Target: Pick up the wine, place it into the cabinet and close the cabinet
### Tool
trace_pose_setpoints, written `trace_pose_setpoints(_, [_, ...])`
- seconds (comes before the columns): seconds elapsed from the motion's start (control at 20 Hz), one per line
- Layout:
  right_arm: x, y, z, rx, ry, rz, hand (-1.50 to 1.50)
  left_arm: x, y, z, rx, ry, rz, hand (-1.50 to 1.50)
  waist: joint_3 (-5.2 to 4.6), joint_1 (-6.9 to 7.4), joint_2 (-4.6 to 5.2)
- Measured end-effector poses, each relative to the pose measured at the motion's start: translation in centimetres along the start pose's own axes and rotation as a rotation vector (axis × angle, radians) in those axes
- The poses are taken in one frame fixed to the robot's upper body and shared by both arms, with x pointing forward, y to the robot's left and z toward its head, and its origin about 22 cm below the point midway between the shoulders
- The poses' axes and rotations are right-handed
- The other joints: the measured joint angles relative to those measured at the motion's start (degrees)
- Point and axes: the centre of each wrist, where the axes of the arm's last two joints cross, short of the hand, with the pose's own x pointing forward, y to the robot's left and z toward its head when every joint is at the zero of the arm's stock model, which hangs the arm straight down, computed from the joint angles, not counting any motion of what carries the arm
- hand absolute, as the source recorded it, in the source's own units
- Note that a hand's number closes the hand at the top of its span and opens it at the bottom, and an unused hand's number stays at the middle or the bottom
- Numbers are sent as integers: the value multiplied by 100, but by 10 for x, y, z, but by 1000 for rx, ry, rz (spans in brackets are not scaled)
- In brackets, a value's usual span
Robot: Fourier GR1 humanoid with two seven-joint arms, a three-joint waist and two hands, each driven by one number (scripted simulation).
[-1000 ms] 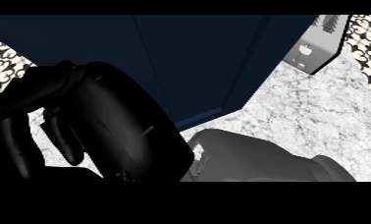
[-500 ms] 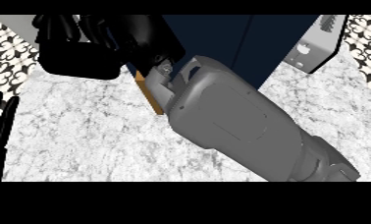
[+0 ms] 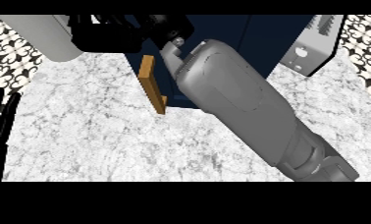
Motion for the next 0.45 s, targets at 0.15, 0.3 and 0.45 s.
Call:
trace_pose_setpoints(0.15, [-7,-6,-1,14,-19,30,150,-3,0,1,-7,6,6,-150,-8,25,-42])
trace_pose_setpoints(0.3, [-11,-12,-2,17,-32,66,150,-2,0,0,-13,1,4,-150,-13,46,-67])
trace_pose_setpoints(0.45, [-15,-17,-1,31,-49,93,150,0,0,-3,-17,3,5,-150,-17,46,-87])
